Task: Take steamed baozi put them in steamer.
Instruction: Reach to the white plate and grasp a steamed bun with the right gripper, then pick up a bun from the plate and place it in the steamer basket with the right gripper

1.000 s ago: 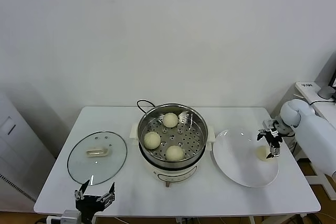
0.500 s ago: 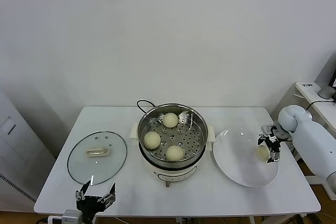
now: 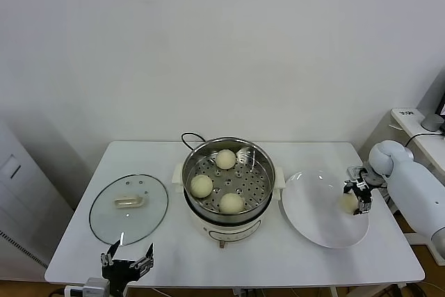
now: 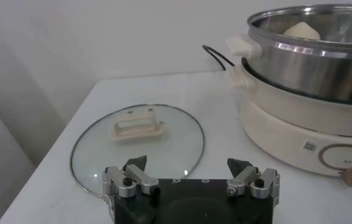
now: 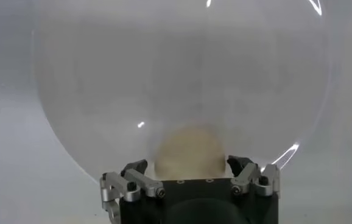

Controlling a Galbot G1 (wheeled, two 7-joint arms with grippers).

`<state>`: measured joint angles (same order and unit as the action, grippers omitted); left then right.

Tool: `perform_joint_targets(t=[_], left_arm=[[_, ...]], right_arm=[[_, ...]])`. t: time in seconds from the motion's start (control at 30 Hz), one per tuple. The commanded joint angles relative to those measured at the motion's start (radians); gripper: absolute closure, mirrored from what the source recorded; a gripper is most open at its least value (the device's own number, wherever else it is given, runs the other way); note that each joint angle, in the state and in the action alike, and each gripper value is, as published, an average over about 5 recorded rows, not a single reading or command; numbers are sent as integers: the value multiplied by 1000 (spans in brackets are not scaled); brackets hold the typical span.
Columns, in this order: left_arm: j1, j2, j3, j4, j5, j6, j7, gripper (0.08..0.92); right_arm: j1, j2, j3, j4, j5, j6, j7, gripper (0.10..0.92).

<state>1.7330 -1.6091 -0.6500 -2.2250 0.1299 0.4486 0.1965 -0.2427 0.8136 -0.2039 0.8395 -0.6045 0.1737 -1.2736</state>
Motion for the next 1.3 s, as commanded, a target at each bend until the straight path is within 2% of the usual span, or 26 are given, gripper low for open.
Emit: perform_joint_targets(t=[0.03, 0.17, 0.33, 0.43, 0.57, 0.73, 1.03, 1.3], left_arm=[[0, -38, 3, 0, 2, -1, -1, 177], [-8, -36, 11, 3, 19, -6, -3, 177], [-30, -37, 24, 10, 45, -15, -9, 177], [-41, -37, 35, 8, 49, -18, -13, 177], [-51, -38, 43, 0, 68, -26, -22, 177], [-51, -37, 46, -10, 78, -36, -33, 177], [-51, -36, 61, -28, 83, -39, -36, 177], [-56, -36, 68, -29, 81, -44, -39, 177]], right_arm=[[10, -13, -12, 16, 53, -38, -2, 433], [74, -83, -107, 115, 222, -132, -18, 492], [307, -229, -412, 348, 510, -308, -5, 499], [501, -266, -620, 463, 654, -428, 20, 499], [753, -241, -859, 561, 806, -551, 52, 498], [869, -137, -997, 612, 977, -659, 99, 493], [917, 80, -1056, 609, 1100, -806, 168, 491], [908, 199, -1084, 536, 1110, -834, 166, 481]])
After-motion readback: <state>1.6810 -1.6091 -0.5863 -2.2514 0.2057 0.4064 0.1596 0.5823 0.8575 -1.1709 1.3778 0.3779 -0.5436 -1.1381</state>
